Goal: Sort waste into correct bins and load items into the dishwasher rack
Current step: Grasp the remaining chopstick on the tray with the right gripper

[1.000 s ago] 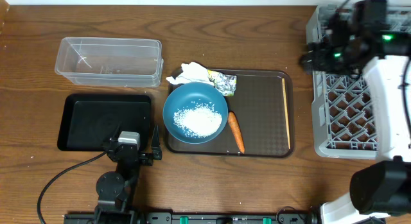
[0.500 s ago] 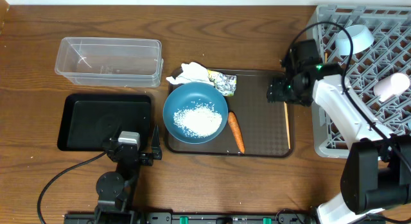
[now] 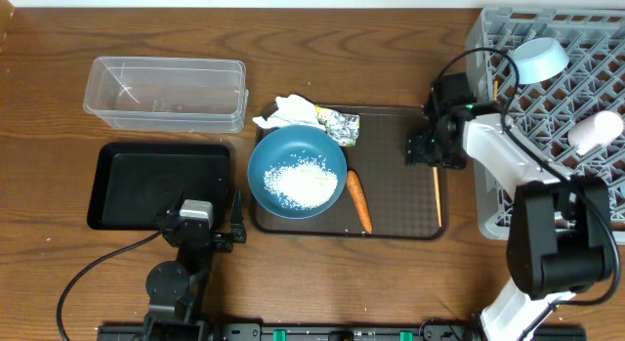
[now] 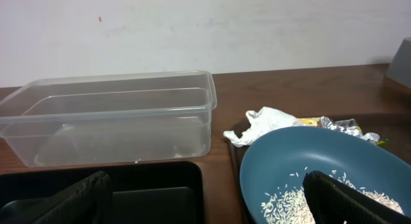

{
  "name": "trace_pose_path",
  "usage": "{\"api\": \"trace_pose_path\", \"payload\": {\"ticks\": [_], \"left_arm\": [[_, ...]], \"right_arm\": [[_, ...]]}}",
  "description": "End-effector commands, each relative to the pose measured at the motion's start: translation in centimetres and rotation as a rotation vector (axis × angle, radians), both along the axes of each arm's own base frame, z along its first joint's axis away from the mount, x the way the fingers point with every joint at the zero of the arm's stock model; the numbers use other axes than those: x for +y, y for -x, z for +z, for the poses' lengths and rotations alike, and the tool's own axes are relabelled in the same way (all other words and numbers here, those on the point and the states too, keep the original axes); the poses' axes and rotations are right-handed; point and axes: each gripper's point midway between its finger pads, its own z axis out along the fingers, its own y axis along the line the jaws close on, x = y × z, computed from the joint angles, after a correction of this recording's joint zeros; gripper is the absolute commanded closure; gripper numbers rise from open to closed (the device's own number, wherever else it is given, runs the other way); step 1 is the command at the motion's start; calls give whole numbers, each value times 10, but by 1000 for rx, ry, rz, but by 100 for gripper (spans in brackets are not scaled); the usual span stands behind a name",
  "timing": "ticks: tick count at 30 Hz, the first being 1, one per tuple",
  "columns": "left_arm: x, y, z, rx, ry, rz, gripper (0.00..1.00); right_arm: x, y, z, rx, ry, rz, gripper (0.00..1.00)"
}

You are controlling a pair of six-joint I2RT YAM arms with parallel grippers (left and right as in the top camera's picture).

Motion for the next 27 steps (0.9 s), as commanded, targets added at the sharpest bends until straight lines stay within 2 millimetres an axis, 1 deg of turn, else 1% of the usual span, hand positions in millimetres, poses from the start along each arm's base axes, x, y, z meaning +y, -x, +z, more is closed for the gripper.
{"api": "trace_pose_path", "payload": {"ticks": [1, 6, 10, 15, 17, 18, 19, 22, 23, 26, 27], "left_arm": [[-1, 1, -16, 48, 1, -6, 2], [-1, 1, -16, 48, 1, -6, 2], [-1, 1, -16, 48, 1, -6, 2], [-1, 1, -16, 48, 1, -6, 2], [-1, 1, -16, 48, 1, -6, 2], [-1, 1, -16, 48, 1, -6, 2], [-1, 1, -16, 48, 1, -6, 2], [-1, 1, -16, 48, 1, -6, 2], [-1, 1, -16, 48, 2, -6, 2], [-1, 1, -16, 48, 1, -6, 2], [-1, 1, -16, 48, 1, -6, 2]], "right_arm": [[-6, -3, -1, -12, 38, 23, 26], [-7, 0, -7, 5, 46, 48, 26], [-6, 2, -23, 35, 52, 72, 25], [2, 12, -45, 91, 64, 151, 24], [4, 14, -49, 102, 71, 161, 27], [6, 15, -49, 103, 72, 165, 30], [7, 15, -49, 104, 75, 167, 42], [8, 16, -46, 111, 68, 161, 63], [9, 16, -44, 117, 63, 161, 75], [11, 11, -31, 123, 61, 154, 98], [11, 8, -24, 121, 61, 154, 99]]}}
